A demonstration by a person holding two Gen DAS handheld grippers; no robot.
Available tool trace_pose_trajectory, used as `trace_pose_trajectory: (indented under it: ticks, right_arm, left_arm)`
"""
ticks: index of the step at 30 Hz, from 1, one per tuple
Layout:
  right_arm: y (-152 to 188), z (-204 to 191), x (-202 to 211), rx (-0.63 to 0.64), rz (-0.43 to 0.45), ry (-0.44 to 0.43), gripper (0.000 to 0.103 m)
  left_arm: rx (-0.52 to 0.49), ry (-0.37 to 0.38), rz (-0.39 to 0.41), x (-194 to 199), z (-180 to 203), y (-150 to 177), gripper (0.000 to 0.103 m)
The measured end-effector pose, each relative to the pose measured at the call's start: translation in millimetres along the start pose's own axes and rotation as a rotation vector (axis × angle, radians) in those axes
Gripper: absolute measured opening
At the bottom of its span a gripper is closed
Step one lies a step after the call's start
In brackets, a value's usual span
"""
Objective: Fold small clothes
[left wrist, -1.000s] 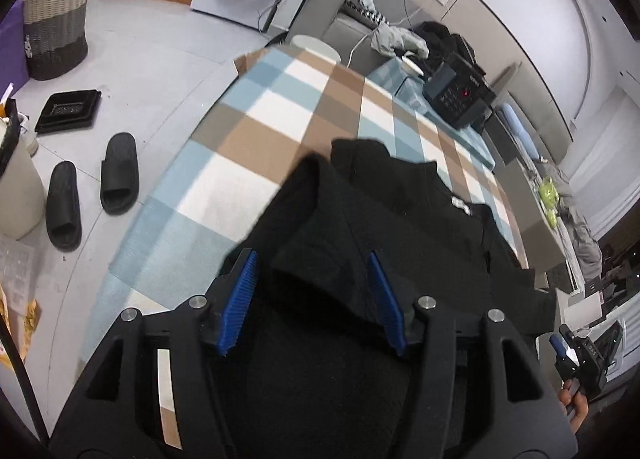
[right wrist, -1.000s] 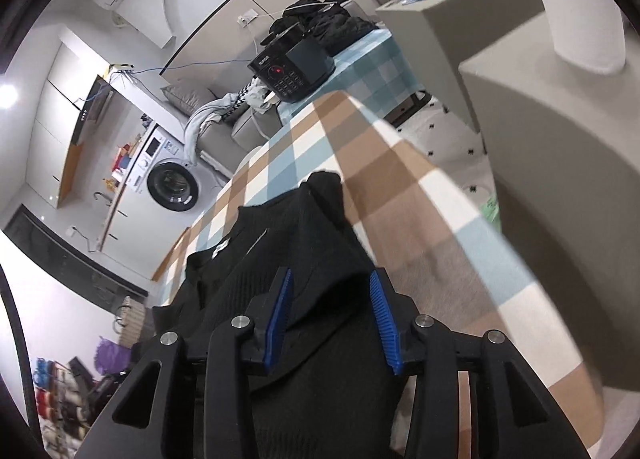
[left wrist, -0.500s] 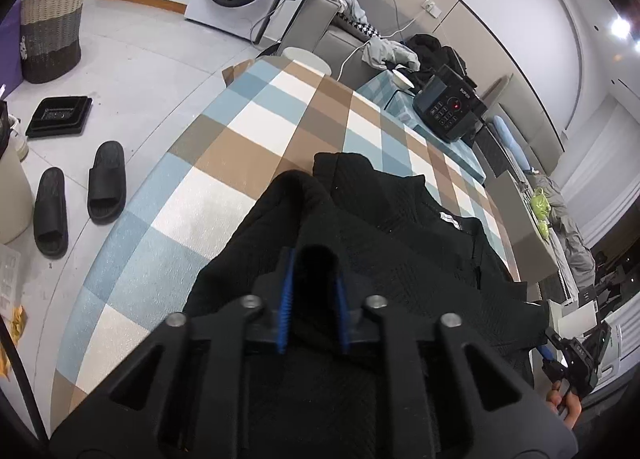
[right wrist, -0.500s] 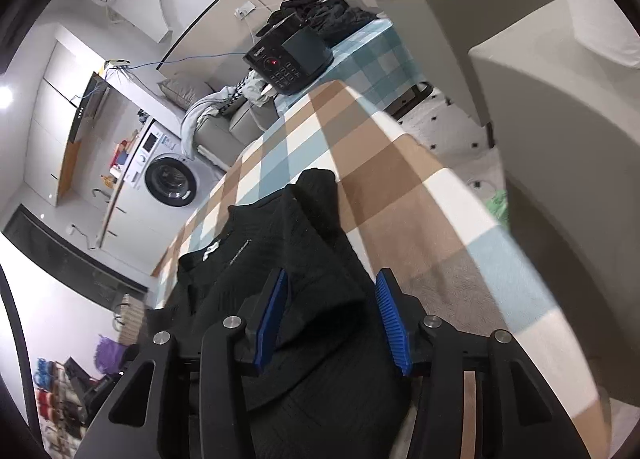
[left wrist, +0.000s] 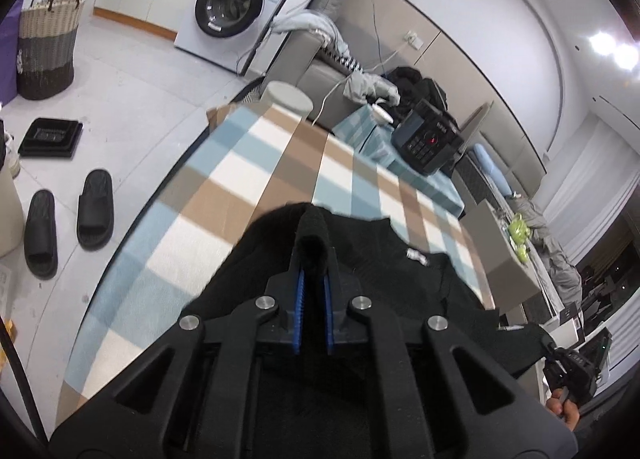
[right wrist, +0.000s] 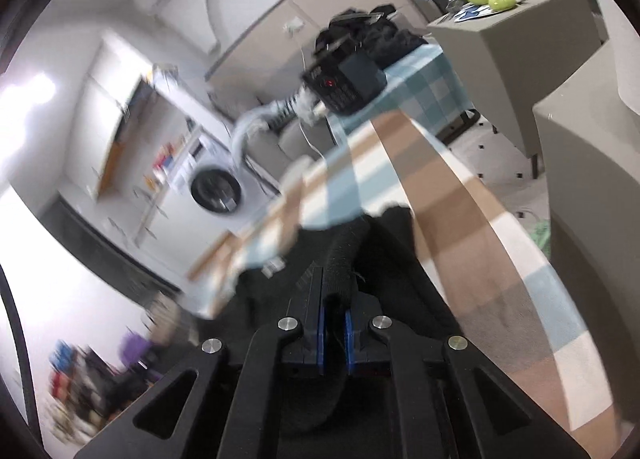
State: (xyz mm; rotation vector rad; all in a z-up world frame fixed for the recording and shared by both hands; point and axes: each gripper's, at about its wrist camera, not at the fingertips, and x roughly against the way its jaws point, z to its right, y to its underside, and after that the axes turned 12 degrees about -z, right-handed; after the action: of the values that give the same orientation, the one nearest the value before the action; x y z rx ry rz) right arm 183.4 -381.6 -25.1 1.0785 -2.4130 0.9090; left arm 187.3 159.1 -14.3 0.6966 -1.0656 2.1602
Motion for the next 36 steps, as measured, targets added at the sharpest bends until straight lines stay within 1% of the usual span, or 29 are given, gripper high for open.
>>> trace_pose_trajectory:
  ticks: [1, 4, 7, 10, 12, 13, 14, 15, 16, 17, 18, 19, 20, 21, 24, 26, 28, 30, 31, 32, 33, 34, 35, 36]
  right_arm:
    - [-6.0, 1.1, 0.5, -0.037, 0.013, -0.025, 0.007]
    - [-25.5, 0.9, -8.5, -0.113, 0.056, -0.022, 0.007]
    - [-49.3, 0.1, -34.6, -0.190, 0.064, -0.017, 0.007]
    - [-79.1, 0.0, -70.3, -0.235, 0.078, 0.065, 0.007]
    - [-93.4, 4.2, -92.2, -0.253, 0.065, 0.144, 0.012]
    - [-99.1, 8.6, -102.9, -0.271, 0.033, 0.175, 0.017]
    - [-102.5, 13.6, -110.1, -0.288, 0.012, 0.194, 0.018]
    - [-103.5, 16.4, -111.7, -0.292, 0.010, 0.210, 0.018]
    - [-103.0, 15.9, -110.6, -0.273, 0.012, 0.224, 0.022]
    - [-101.3, 14.5, -107.6, -0.252, 0.013, 0.228, 0.027]
    - [-99.0, 13.5, -104.3, -0.234, 0.011, 0.235, 0.029]
    - [-96.4, 13.0, -101.2, -0.222, 0.008, 0.242, 0.032]
    - [-92.7, 12.7, -97.3, -0.214, 0.000, 0.242, 0.033]
    - [-89.5, 12.9, -95.0, -0.201, -0.014, 0.233, 0.033]
    - [-74.7, 6.9, -95.2, -0.154, -0.072, 0.222, 0.036]
    - [-65.9, 3.5, -104.3, -0.128, -0.124, 0.209, 0.038]
    - [-57.9, 0.1, -114.8, -0.112, -0.164, 0.200, 0.038]
    - [-51.7, -6.3, -128.5, -0.079, -0.198, 0.216, 0.038]
    - [-48.4, -10.2, -138.4, -0.059, -0.226, 0.217, 0.038]
    - [-45.7, -12.4, -145.4, -0.045, -0.242, 0.212, 0.034]
    - [-43.5, -15.0, -154.2, -0.028, -0.262, 0.211, 0.027]
    - [-41.6, -17.9, -162.2, -0.013, -0.279, 0.214, 0.007]
    - [-41.1, -22.9, -169.3, 0.007, -0.281, 0.227, 0.003]
    - [-43.0, -28.6, -171.2, 0.025, -0.259, 0.215, 0.003]
  left_arm:
    - [0.002, 0.004, 0.007, 0.8, 1.4, -5.0, 0.005]
    - [0.009, 0.018, 0.018, -2.4, 5.7, -23.4, 0.005]
    - [0.020, 0.023, 0.016, -17.7, 11.1, -46.3, 0.005]
    - [0.025, 0.003, -0.003, -47.7, 14.9, -71.6, 0.005]
    - [0.029, -0.041, 0.000, -70.0, 15.0, -84.5, 0.006]
    - [0.028, -0.101, -0.023, -83.8, 15.1, -90.4, 0.011]
    - [0.026, -0.127, -0.048, -92.7, 14.3, -93.4, 0.015]
    - [0.015, -0.150, -0.071, -100.8, 13.6, -95.3, 0.017]
    - [0.008, -0.160, -0.073, -103.8, 12.2, -94.7, 0.024]
    - [0.003, -0.166, -0.067, -105.1, 10.9, -92.9, 0.037]
    - [-0.003, -0.172, -0.058, -104.2, 9.9, -91.2, 0.045]
    - [-0.014, -0.189, -0.044, -101.2, 9.7, -89.3, 0.055]
    - [-0.027, -0.202, -0.028, -97.6, 10.1, -87.3, 0.057]
    - [-0.041, -0.205, -0.027, -95.9, 9.9, -85.2, 0.058]
    - [-0.069, -0.199, -0.052, -95.0, 13.5, -80.5, 0.058]
    - [-0.095, -0.219, -0.062, -96.9, 20.0, -75.5, 0.058]
    - [-0.105, -0.206, -0.111, -107.3, 26.1, -72.3, 0.058]
    - [-0.111, -0.198, -0.139, -118.2, 30.5, -68.7, 0.058]
    - [-0.116, -0.195, -0.150, -124.1, 33.0, -66.5, 0.058]
    - [-0.117, -0.191, -0.156, -129.0, 33.9, -65.0, 0.058]
    - [-0.116, -0.183, -0.163, -132.6, 34.2, -63.5, 0.058]
    - [-0.112, -0.175, -0.170, -135.5, 33.6, -62.2, 0.058]
    - [-0.111, -0.177, -0.172, -138.4, 33.4, -62.3, 0.058]
    - [-0.112, -0.185, -0.174, -140.1, 32.5, -62.6, 0.058]
